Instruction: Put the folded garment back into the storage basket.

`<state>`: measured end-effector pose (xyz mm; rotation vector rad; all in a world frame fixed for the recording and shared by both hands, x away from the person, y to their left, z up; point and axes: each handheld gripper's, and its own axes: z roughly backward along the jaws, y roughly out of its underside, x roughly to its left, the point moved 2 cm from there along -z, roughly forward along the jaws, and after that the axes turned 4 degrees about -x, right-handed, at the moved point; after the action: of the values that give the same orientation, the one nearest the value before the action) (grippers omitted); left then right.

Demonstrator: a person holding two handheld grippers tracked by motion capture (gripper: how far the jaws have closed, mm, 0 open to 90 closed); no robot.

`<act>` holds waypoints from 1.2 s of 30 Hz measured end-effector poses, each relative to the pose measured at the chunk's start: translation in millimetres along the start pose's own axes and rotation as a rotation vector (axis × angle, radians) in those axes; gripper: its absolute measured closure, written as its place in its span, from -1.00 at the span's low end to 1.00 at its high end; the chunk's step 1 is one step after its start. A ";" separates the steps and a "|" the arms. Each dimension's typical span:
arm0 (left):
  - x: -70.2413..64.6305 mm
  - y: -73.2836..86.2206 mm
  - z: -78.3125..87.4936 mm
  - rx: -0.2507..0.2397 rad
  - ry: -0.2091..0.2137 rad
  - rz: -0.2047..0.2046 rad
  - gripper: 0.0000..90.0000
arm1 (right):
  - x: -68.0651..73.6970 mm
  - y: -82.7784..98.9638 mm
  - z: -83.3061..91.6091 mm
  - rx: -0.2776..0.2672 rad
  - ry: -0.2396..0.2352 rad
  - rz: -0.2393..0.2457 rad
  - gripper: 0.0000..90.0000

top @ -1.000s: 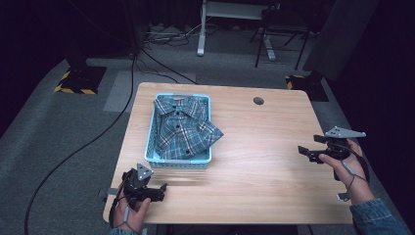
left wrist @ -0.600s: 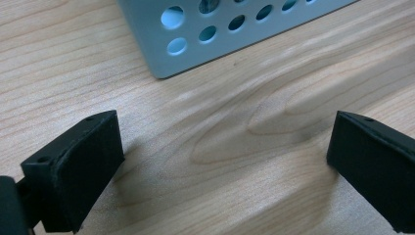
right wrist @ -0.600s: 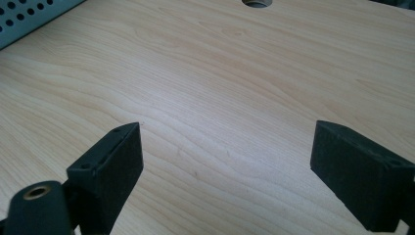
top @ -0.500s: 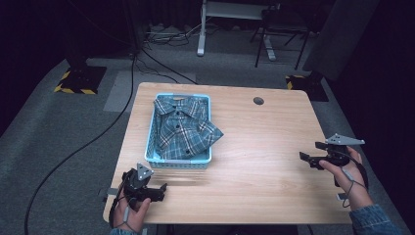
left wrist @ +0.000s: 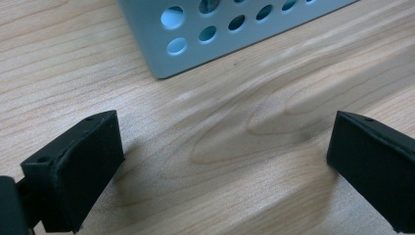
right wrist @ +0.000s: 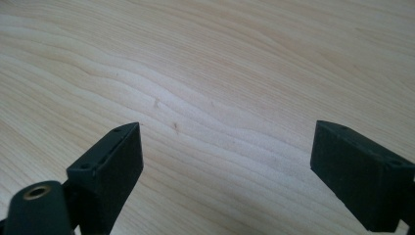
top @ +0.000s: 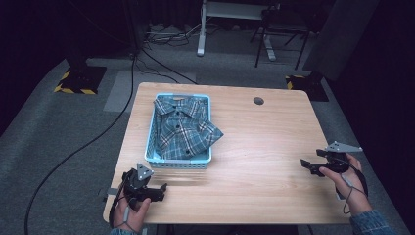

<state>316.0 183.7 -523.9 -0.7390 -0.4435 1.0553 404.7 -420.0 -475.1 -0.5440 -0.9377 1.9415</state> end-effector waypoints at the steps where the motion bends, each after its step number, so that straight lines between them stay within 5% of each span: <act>1: 0.0 0.0 0.0 0.000 0.000 0.000 -1.00 | -0.5 1.3 -0.2 0.004 0.000 -0.002 -0.73; 14: 0.0 0.0 0.0 0.000 0.000 0.000 -1.00 | -3.6 27.0 -0.4 0.021 -0.004 -0.023 -0.73; 34: 0.0 0.0 0.0 0.000 0.000 0.000 -1.00 | 3.0 56.1 3.8 0.049 0.022 0.021 -0.79; 36: 0.0 0.0 0.0 0.000 0.000 0.000 -1.00 | 2.8 59.7 3.7 0.027 0.020 -0.011 -0.80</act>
<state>315.9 183.7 -523.9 -0.7389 -0.4433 1.0555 369.2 -438.3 -519.8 -0.5412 -0.8986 1.9327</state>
